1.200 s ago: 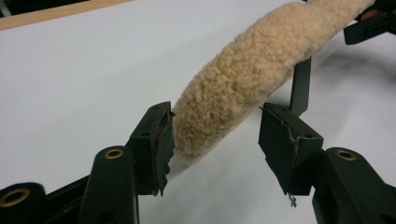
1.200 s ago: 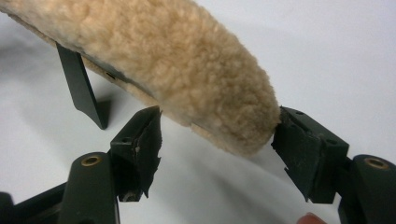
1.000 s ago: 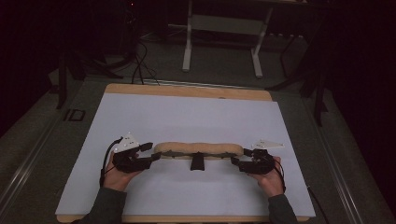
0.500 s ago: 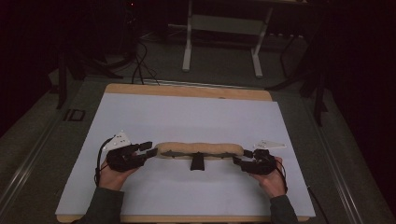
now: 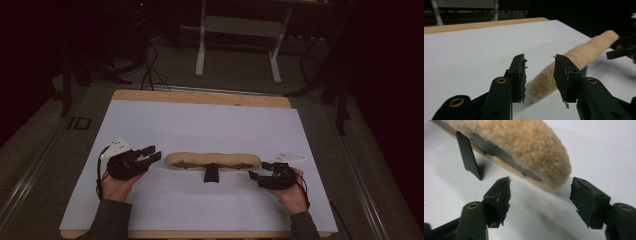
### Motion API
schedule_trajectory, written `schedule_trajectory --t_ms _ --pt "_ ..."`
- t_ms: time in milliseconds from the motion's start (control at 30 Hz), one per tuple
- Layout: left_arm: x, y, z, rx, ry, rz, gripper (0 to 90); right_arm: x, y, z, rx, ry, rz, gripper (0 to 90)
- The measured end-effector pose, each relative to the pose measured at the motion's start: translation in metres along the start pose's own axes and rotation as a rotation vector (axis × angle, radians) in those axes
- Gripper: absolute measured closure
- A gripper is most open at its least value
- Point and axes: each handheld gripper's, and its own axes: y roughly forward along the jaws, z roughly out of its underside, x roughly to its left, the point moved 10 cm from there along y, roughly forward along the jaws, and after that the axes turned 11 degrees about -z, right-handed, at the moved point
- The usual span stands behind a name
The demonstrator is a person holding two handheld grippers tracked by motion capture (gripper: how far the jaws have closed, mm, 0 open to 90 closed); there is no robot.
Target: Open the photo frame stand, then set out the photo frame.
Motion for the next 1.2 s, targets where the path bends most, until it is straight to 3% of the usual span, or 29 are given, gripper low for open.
schedule_trajectory --t_ms 100,267,467,667,767,933,1067,1200 --pt "0.005 0.003 0.002 0.007 0.011 -0.041 62.2 -0.001 -0.002 0.002 0.001 -0.006 0.009 48.0" --pt "0.011 0.01 0.008 0.037 0.023 -0.087 63.5 0.0 -0.004 0.004 0.002 0.0 0.013 53.1" --pt "0.008 0.017 0.014 0.064 0.043 -0.09 66.9 0.0 0.0 0.01 0.039 0.02 0.0 55.6" --pt "0.005 0.02 0.017 0.08 0.06 -0.093 68.9 0.005 0.004 0.013 0.066 0.01 -0.038 69.3" --pt "0.005 0.021 0.018 0.083 0.064 -0.093 70.7 0.005 0.004 0.014 0.071 0.007 -0.039 71.0" --pt "0.002 0.023 0.019 0.091 0.073 -0.092 76.5 0.008 0.001 0.01 0.046 -0.01 -0.042 77.7" --pt "0.0 0.024 0.021 0.098 0.102 -0.091 89.3 0.01 0.001 0.006 0.031 -0.043 -0.034 84.8" --pt "-0.001 0.025 0.022 0.106 0.111 -0.088 90.0 0.01 0.0 0.001 0.005 -0.051 -0.01 89.6"
